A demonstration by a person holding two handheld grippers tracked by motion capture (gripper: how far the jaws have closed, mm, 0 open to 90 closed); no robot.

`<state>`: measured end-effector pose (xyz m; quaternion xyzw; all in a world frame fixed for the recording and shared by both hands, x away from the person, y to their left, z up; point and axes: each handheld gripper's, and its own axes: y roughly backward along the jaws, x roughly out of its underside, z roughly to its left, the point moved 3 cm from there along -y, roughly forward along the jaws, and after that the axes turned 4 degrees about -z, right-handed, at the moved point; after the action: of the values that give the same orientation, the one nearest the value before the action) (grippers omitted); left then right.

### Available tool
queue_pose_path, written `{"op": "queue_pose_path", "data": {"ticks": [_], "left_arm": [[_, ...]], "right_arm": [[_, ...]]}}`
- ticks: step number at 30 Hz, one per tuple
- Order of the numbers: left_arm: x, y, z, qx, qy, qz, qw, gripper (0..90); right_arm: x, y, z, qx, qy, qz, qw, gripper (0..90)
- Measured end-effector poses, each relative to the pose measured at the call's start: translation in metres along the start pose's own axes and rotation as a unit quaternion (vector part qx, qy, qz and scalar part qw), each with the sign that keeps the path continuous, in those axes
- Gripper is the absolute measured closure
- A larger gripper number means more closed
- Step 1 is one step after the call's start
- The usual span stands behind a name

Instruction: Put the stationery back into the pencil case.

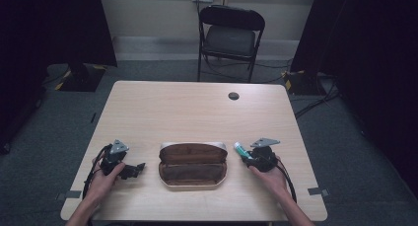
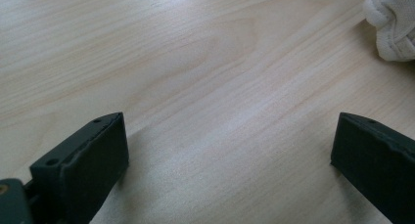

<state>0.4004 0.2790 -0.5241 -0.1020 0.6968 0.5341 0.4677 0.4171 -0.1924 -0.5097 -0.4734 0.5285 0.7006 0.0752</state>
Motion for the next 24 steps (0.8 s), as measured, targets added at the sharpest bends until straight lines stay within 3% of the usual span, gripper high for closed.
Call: {"op": "queue_pose_path", "data": {"ticks": [6, 14, 24], "left_arm": [[0.0, 0.0, -0.001, -0.001, 0.002, 0.002, 1.0, 0.0], [0.0, -0.001, -0.001, 0.0, 0.004, 0.0, 1.0, 0.0], [0.0, 0.0, -0.001, 0.0, 0.002, 0.002, 1.0, 0.0]], "right_arm": [[0.009, 0.01, 0.006, -0.002, 0.016, -0.001, 0.9999, 60.5], [0.022, 0.018, 0.009, -0.003, 0.004, -0.028, 0.9996, 61.3], [0.022, 0.019, 0.011, -0.001, -0.004, -0.028, 0.9996, 65.2]]}}
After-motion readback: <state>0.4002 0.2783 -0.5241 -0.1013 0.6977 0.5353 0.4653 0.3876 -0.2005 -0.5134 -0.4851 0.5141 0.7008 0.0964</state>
